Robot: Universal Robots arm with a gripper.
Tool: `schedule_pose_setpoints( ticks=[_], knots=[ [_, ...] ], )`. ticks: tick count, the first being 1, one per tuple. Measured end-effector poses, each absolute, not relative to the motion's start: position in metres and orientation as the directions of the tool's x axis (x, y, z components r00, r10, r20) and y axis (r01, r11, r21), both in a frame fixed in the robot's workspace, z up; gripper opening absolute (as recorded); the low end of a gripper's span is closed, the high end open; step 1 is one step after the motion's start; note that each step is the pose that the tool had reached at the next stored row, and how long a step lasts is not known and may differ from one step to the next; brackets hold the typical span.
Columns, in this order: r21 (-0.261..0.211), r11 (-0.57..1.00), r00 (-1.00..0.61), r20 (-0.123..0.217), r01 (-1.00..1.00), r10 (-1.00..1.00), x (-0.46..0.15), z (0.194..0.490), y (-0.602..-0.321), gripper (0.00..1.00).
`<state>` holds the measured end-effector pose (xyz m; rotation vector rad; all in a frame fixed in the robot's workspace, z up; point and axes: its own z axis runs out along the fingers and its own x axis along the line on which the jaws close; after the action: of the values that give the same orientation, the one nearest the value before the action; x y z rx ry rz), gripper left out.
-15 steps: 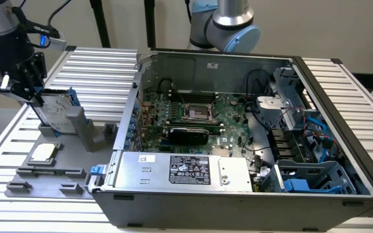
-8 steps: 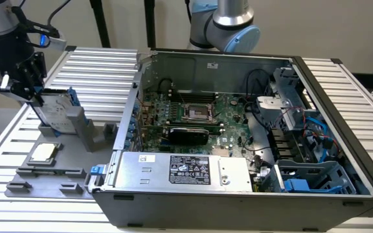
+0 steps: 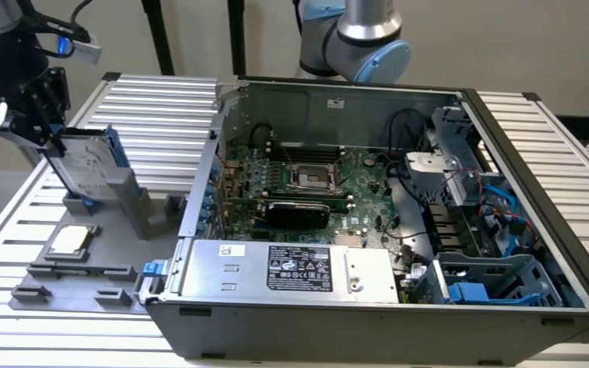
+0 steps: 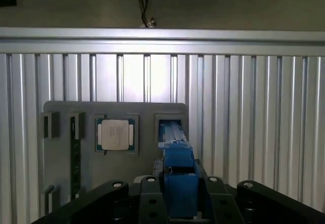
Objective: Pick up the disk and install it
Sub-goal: 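Pick up the disk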
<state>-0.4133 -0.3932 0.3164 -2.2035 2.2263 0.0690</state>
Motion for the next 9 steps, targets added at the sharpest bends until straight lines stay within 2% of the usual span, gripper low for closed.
schedule_pose_setpoints(
  ticks=[9],
  knots=[
    [0.025, 0.009, -0.010, -0.041, -1.000, -0.999, -0.406, 0.357, -0.393, 0.33]
  ],
)
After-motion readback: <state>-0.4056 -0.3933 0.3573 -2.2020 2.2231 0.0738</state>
